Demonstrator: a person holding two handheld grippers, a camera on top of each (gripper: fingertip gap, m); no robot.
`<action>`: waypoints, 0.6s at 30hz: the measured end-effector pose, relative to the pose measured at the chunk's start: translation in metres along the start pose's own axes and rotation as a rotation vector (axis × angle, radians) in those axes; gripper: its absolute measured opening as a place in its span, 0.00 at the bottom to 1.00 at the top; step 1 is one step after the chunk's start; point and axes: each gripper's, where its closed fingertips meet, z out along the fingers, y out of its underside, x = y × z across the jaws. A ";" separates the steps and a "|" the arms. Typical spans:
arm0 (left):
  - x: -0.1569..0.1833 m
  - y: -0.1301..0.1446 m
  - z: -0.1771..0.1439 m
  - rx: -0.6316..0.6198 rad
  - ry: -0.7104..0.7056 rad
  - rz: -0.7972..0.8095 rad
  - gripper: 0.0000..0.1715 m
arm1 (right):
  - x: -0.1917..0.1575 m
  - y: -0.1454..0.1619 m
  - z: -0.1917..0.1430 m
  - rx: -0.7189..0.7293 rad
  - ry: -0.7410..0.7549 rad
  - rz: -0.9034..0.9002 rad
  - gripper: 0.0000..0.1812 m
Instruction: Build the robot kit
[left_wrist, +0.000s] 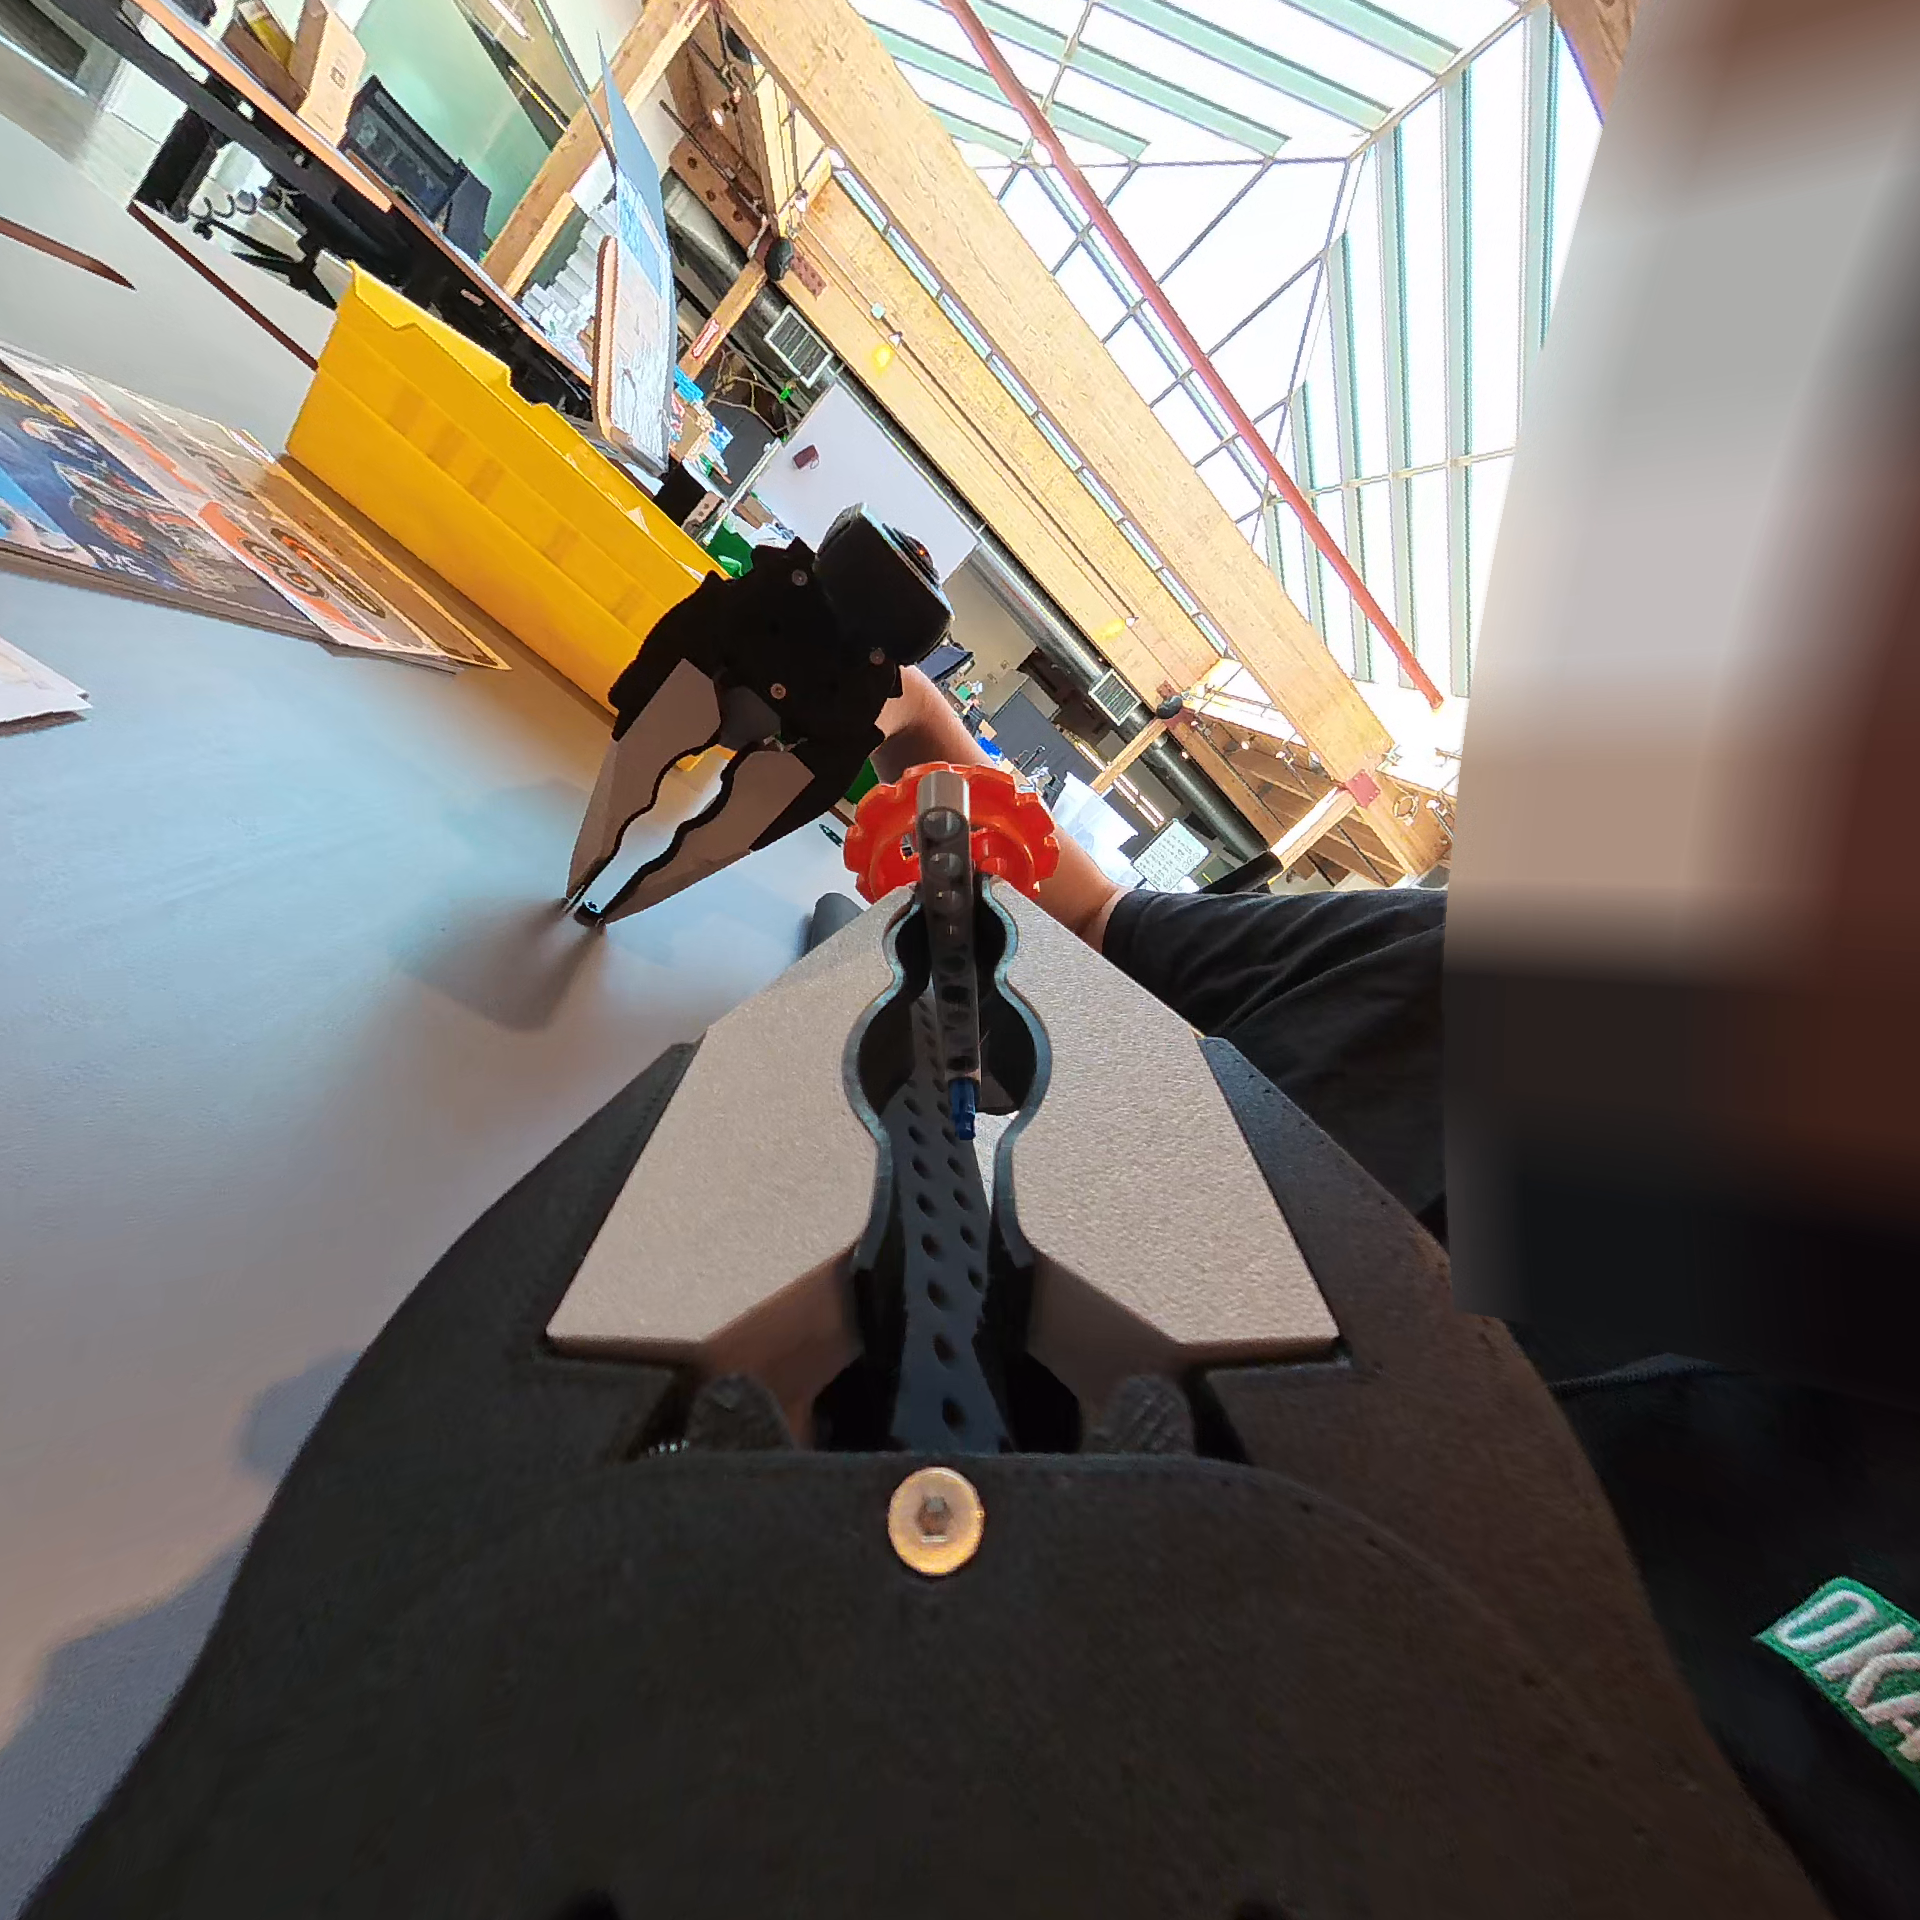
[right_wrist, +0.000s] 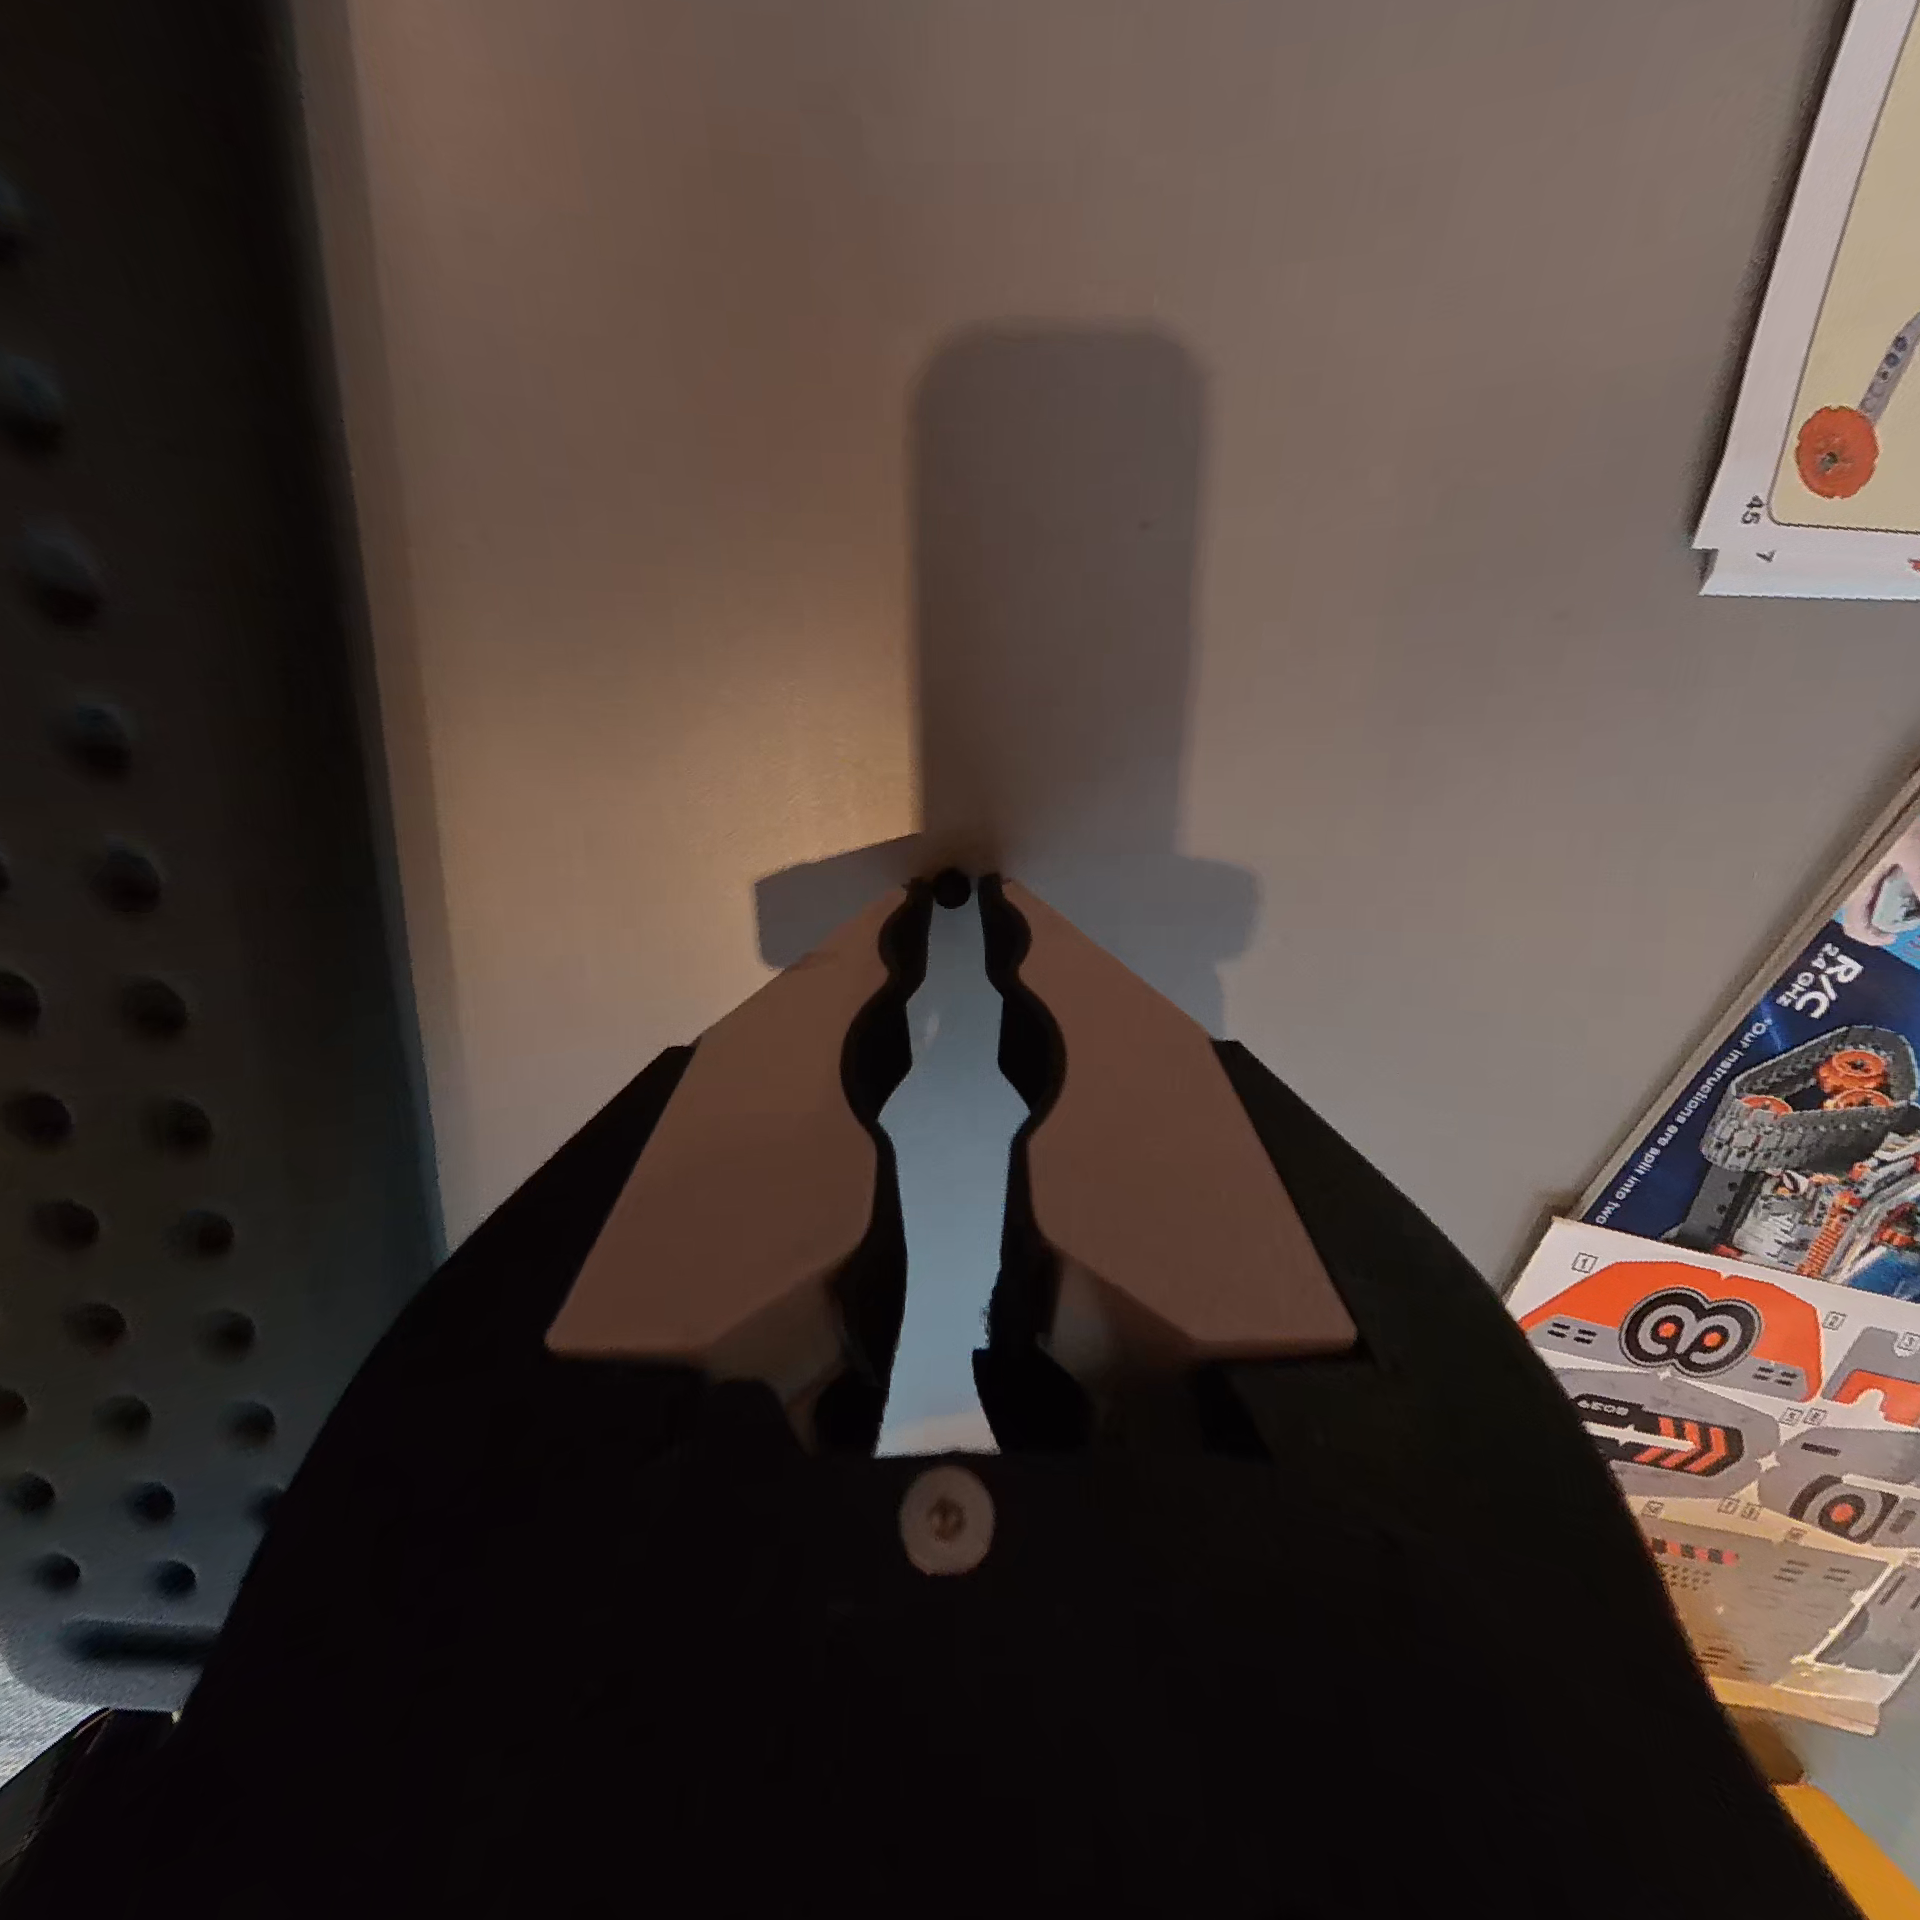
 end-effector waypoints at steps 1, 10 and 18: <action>0.000 0.000 0.000 -0.001 -0.001 0.000 0.03 | 0.000 0.000 0.000 0.001 -0.001 -0.003 0.05; -0.001 0.001 0.000 -0.005 -0.001 -0.007 0.03 | -0.002 -0.002 0.001 0.010 -0.020 0.003 0.04; -0.004 0.002 0.000 -0.006 -0.014 -0.007 0.03 | 0.000 -0.001 0.001 0.004 -0.017 0.009 0.05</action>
